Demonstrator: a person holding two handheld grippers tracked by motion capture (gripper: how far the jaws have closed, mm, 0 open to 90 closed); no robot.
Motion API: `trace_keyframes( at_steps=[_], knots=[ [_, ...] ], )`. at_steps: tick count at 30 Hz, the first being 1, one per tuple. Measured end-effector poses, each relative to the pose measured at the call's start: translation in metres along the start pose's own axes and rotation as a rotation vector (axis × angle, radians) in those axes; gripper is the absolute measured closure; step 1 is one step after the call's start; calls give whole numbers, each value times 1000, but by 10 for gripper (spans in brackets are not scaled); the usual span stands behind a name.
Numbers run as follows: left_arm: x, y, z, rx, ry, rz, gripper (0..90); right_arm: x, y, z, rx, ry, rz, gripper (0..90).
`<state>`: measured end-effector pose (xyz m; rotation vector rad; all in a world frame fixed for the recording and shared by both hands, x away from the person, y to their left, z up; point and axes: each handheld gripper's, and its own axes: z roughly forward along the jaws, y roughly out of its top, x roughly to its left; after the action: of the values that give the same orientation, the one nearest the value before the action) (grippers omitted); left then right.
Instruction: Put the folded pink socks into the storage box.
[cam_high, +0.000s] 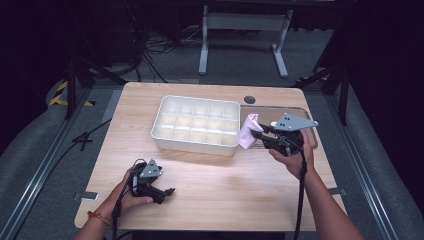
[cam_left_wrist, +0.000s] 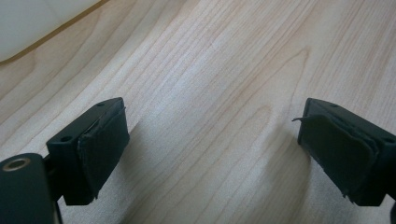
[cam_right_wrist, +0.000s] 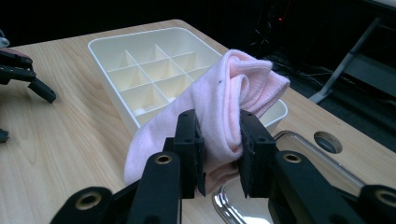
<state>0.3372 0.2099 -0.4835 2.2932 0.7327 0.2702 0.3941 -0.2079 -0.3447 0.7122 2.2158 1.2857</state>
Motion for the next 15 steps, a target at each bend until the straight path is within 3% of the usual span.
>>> trace_keyframes(
  at_steps=[15],
  knots=[
    [0,0,0,1,0,1,88,3,13,52,114,-22,-83,723]
  ],
)
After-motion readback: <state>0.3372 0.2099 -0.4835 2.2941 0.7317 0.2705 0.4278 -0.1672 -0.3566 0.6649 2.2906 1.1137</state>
